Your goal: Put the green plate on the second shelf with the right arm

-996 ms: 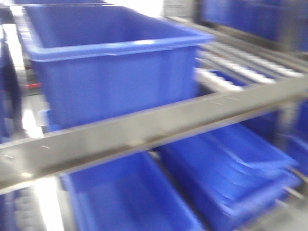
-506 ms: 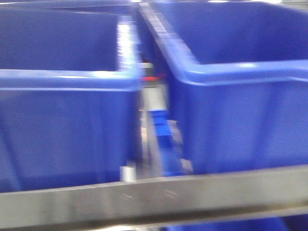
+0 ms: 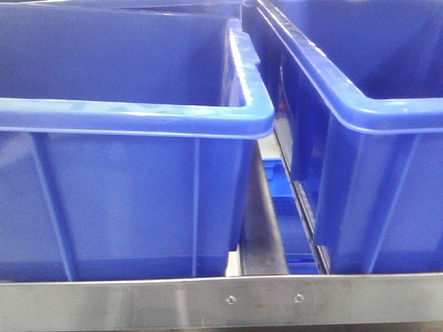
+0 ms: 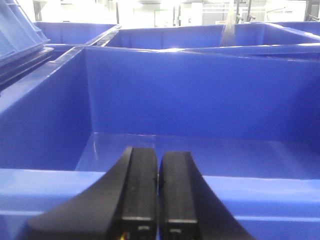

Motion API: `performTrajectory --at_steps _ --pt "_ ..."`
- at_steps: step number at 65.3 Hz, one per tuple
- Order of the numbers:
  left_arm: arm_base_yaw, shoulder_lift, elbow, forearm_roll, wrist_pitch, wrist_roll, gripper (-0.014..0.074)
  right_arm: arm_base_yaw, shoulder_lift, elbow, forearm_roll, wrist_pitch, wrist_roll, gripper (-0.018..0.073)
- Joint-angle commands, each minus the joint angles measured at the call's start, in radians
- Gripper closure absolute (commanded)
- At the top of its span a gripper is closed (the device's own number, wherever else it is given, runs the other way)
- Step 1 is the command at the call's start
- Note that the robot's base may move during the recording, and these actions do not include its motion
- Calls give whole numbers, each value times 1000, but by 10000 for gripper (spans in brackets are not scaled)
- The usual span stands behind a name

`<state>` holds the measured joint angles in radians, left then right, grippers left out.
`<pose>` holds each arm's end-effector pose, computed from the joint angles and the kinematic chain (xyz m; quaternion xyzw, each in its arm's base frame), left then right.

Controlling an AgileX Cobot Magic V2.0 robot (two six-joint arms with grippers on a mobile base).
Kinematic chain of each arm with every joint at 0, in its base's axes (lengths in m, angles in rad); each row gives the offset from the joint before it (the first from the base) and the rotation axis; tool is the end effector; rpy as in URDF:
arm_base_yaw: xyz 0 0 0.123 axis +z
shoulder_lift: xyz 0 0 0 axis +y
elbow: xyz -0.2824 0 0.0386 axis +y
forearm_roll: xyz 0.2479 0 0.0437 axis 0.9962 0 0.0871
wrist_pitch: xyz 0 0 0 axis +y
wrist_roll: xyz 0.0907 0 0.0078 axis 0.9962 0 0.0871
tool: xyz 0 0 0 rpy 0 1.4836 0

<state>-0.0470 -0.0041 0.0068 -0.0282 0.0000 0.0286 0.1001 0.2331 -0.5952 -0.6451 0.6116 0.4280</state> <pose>0.0561 -0.0026 0.2110 0.0160 0.6764 -0.0172 0.7361 0.0387 -0.0278 0.3491 0.0391 0.7262 -0.1358 0.6728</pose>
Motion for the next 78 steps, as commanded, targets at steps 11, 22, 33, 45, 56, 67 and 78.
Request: performTrajectory --at_steps 11,22,33,45,56,67,78 --pt "-2 -16 40 -6 -81 -2 466 -5 14 -31 -39 -82 -1 505" --pt "-2 -16 40 -6 -81 -2 466 -5 14 -31 -39 -82 -1 505" --pt "-2 -16 40 -6 -81 -2 466 -5 14 -30 -39 -141 -1 505" --pt "-2 -16 40 -6 -81 -2 466 -5 59 -30 -38 -444 -1 505" --pt "-2 -16 40 -6 -81 -2 466 -5 252 -30 -38 -579 -1 505" --pt "-2 -16 40 -6 -81 -2 466 -7 488 -37 -38 -600 -1 505" --pt "-2 -16 40 -6 -81 -2 466 -7 689 -92 -9 -664 7 505"
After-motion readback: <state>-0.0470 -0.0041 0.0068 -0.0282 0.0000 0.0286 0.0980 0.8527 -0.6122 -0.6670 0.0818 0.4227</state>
